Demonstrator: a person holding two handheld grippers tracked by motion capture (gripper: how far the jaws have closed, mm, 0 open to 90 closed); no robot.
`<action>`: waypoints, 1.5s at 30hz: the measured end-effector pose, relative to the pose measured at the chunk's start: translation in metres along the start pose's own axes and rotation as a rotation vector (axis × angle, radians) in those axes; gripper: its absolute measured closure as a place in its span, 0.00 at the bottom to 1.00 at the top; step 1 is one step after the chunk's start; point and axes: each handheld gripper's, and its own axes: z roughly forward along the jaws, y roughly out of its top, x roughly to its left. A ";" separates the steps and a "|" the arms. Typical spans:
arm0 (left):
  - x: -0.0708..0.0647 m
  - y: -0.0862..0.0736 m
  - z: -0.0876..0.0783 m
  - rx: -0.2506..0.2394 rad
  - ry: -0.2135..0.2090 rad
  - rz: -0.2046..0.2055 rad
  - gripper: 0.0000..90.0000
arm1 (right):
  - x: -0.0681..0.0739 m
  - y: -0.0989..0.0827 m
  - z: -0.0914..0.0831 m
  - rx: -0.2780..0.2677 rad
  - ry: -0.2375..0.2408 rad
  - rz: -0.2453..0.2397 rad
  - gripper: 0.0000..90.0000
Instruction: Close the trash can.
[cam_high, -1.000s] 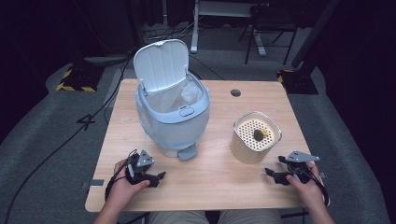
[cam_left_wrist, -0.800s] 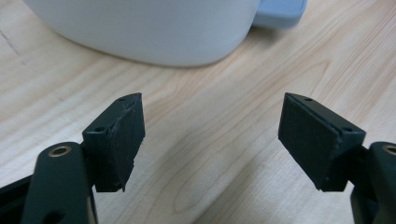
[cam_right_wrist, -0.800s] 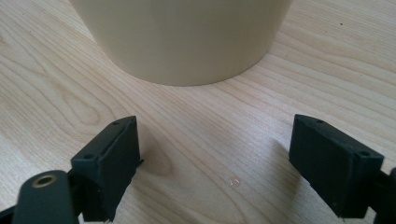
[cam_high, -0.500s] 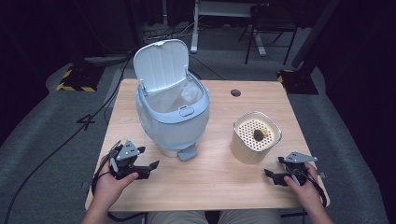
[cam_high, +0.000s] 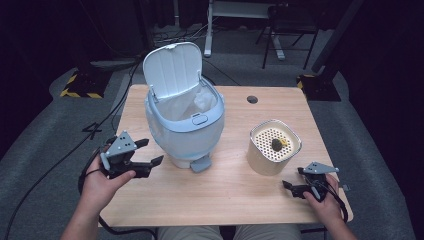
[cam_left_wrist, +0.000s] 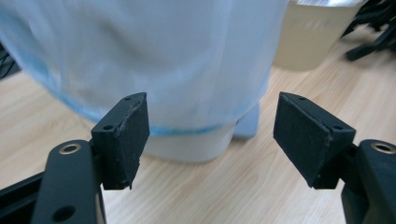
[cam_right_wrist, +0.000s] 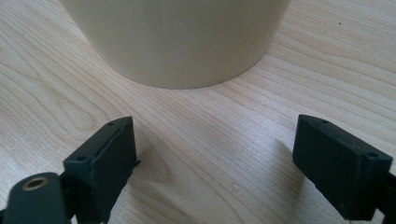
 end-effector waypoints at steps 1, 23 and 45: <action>0.000 0.005 -0.003 -0.010 -0.007 0.006 0.30 | 0.000 0.000 0.000 0.000 0.000 0.000 0.15; 0.044 0.089 -0.042 -0.157 0.107 -0.046 0.29 | 0.000 0.000 0.000 -0.002 0.003 0.004 0.16; 0.098 0.134 -0.008 -0.178 0.126 -0.038 0.37 | 0.000 0.000 0.000 -0.002 0.003 0.004 0.16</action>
